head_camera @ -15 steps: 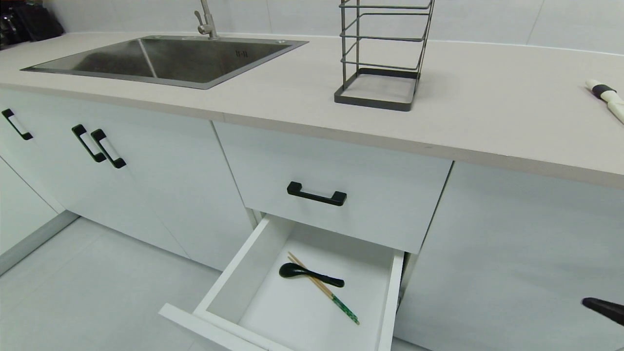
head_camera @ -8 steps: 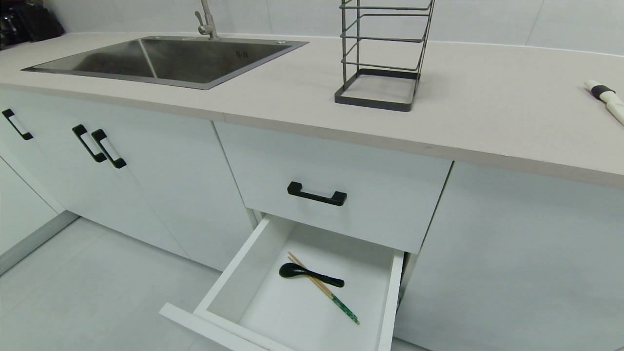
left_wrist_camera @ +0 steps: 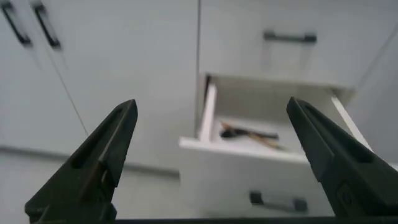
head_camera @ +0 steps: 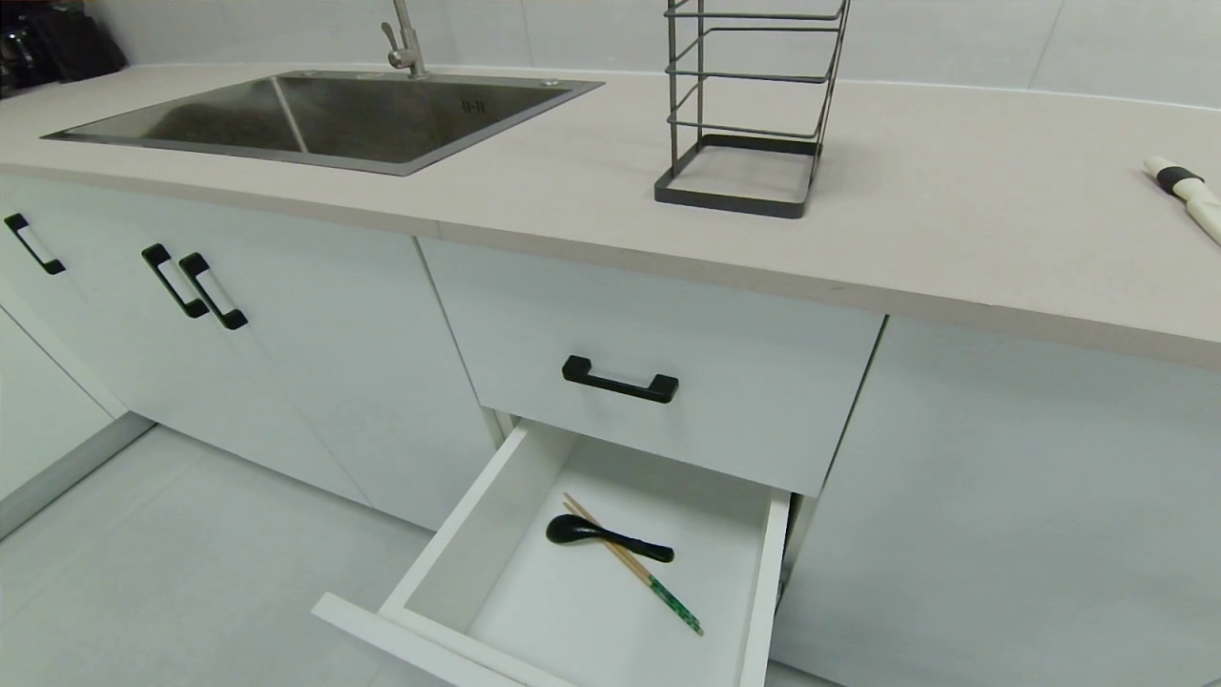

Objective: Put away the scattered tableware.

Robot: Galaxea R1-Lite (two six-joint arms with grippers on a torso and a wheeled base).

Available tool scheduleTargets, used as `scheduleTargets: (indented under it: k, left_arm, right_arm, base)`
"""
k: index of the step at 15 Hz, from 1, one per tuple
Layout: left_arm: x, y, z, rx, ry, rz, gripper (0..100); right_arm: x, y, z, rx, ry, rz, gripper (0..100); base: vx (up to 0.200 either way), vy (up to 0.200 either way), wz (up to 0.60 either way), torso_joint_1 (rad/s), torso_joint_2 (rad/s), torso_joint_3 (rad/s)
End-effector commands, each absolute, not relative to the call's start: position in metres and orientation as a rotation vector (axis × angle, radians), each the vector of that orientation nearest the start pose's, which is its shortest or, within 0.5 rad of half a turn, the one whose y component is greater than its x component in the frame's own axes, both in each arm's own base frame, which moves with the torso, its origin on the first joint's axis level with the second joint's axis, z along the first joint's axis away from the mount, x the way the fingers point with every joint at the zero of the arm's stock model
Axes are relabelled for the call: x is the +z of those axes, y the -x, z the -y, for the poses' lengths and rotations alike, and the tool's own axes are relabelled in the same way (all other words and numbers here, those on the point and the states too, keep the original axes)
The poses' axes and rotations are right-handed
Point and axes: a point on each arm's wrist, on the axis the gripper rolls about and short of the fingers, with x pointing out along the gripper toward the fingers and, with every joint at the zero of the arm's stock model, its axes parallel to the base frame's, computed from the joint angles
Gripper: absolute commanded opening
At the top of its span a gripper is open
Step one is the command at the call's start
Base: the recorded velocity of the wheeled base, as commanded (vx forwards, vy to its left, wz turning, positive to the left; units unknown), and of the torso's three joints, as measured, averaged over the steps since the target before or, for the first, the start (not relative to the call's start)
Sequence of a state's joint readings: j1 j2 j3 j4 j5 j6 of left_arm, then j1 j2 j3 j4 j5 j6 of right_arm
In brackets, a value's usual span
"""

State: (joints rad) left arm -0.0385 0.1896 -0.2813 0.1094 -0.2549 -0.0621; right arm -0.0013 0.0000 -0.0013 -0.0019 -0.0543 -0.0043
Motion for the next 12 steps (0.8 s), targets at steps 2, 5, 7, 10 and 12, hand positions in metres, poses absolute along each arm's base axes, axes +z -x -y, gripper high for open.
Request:
scheduleTargets:
  k: [2,5,7,10,12]
  left_arm:
    - [0.165,-0.003,0.008,-0.452,0.095,-0.355,100]
    - [0.151,-0.024,0.012,-0.493,0.096,-0.537,100]
    - [0.136,-0.031,0.014,-0.485,0.102,-0.648,100]
    - [0.13,-0.046,0.017,-0.477,0.107,-0.764,100]
    - [0.121,-0.067,0.023,-0.489,0.082,-0.884,100]
  right_arm:
    - [0.075,0.023,0.001,-0.052,0.003,-0.002,100]
    - [0.075,0.023,0.001,-0.051,0.003,-0.002,100]
    - [0.075,0.023,0.001,-0.051,0.003,-0.002,100]
    - [0.075,0.023,0.001,-0.051,0.003,-0.002,100]
    - [0.075,0.023,0.001,-0.051,0.003,-0.002,100]
  base:
    - [0.0,0.0,0.0,0.0,0.0,0.0]
    - [0.0,0.0,0.0,0.0,0.0,0.0]
    - [0.0,0.0,0.0,0.0,0.0,0.0]
    - [0.0,0.0,0.0,0.0,0.0,0.0]
    - [0.0,0.0,0.0,0.0,0.0,0.0]
